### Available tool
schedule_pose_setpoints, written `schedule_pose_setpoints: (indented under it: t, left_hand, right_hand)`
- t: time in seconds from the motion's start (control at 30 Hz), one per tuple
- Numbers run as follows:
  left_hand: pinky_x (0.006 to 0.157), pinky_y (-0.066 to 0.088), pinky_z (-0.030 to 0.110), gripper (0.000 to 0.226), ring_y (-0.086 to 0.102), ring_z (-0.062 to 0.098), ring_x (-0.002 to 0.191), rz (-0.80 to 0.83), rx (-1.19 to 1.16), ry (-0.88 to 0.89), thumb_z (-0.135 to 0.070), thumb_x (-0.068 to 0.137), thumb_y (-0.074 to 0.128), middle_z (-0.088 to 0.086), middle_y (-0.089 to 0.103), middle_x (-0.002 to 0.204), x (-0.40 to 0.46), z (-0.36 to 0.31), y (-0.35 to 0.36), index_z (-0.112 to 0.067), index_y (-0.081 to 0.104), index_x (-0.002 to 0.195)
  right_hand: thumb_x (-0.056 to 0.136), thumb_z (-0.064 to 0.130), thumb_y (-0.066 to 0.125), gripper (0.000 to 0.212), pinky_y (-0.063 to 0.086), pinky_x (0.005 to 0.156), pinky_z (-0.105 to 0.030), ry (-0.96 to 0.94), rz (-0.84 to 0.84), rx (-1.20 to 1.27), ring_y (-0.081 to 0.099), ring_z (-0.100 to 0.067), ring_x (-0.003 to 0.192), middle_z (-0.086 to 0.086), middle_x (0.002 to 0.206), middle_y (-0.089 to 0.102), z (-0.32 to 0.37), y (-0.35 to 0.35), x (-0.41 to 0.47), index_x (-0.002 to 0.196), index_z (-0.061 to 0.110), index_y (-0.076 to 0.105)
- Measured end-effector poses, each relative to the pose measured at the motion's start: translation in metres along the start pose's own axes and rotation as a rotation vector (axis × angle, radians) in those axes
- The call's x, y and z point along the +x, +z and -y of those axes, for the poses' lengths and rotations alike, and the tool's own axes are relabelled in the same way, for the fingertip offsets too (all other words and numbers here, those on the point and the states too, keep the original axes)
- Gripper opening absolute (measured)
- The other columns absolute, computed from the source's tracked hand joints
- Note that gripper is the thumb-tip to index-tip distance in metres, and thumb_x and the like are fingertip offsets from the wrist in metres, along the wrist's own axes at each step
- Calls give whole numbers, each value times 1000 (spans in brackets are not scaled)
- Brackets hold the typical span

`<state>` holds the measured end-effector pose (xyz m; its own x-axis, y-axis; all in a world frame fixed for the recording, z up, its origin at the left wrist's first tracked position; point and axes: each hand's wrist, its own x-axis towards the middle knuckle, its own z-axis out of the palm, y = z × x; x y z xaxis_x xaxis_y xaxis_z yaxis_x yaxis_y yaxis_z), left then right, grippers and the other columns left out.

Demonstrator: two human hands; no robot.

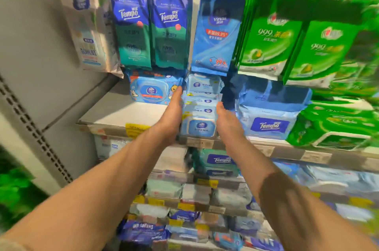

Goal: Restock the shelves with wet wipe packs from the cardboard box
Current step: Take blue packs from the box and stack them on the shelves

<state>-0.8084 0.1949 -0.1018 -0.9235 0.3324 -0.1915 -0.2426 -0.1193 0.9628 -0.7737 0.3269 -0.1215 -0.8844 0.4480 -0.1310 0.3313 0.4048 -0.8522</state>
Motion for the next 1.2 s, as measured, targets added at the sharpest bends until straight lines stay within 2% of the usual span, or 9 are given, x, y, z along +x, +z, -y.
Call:
schedule_pose_setpoints:
  t: [0.1, 0.13, 0.2, 0.3, 0.43, 0.57, 0.93, 1.07, 1.2]
  left_hand:
    - [70, 45, 10, 33, 59, -20, 62, -54, 223, 90, -57, 103, 25, -26, 63, 91, -47, 0, 1, -42, 55, 107]
    - [84, 41, 15, 33, 60, -19, 86, -89, 271, 101, -57, 102, 27, -26, 58, 108, -62, 1, -3, -44, 53, 118]
    - [110, 34, 33, 44, 44, 11, 136, -138, 498, 192, -44, 107, 28, -11, 47, 144, -85, 6, -13, -30, 42, 146]
    - [119, 18, 40, 47, 22, 30, 148, -232, 844, 218, -21, 109, 17, 15, 26, 160, -116, 15, -36, -11, 29, 153]
    - [122, 13, 44, 85, 14, 25, 152, -226, 1102, 256, -57, 78, -3, 9, 21, 162, -155, 41, -93, -27, 28, 152]
    - [124, 10, 38, 85, 14, 12, 151, -504, 1004, 115, -76, 89, 22, -1, 22, 163, -202, 65, -160, -23, 26, 156]
    - [118, 26, 42, 101, 34, 24, 142, -877, 862, -223, -94, 70, 17, 0, 42, 153, -392, 129, -379, -33, 40, 148]
    - [116, 30, 44, 94, 40, 26, 138, -972, 739, -303, -88, 75, 25, 4, 48, 148, -458, 152, -447, -30, 45, 145]
    - [111, 36, 46, 93, 47, 28, 131, -1002, 623, -360, -88, 72, 24, 5, 53, 142, -499, 180, -499, -32, 48, 142]
  right_hand:
    - [108, 35, 37, 43, 38, 103, -41, -32, -77, -41, 49, -38, 131, -20, 144, 53, -8, 4, -27, 143, 13, 49]
    - [105, 39, 44, 45, 39, 102, -40, -54, -118, -2, 52, -38, 129, -18, 141, 56, -11, 10, -35, 139, 12, 52]
    - [96, 48, 49, 54, 42, 104, -43, -135, -159, -38, 54, -39, 125, -19, 135, 60, -15, 23, -52, 134, 8, 55]
    - [88, 59, 35, 74, 35, 115, -50, -248, -89, -223, 45, -37, 137, -19, 147, 50, -20, 48, -77, 140, 9, 51]
    - [92, 69, 20, 75, 20, 123, -55, -452, 101, -459, 28, -31, 152, 0, 166, 31, -18, 85, -118, 156, 33, 38]
    - [101, 67, 23, 63, 14, 124, -57, -546, 323, -514, 22, -25, 155, 7, 168, 26, -4, 132, -156, 156, 40, 35]
    - [95, 79, 19, 70, 10, 121, -64, -732, 695, -698, 18, -23, 156, 12, 168, 21, 47, 318, -301, 156, 48, 30]
    - [78, 93, 9, 96, 22, 123, -58, -778, 790, -714, 25, -24, 154, 5, 167, 27, 50, 401, -358, 157, 44, 31]
    - [94, 71, 45, 77, 40, 112, -38, -732, 877, -727, 48, -23, 139, -4, 151, 53, 43, 460, -399, 157, 27, 38]
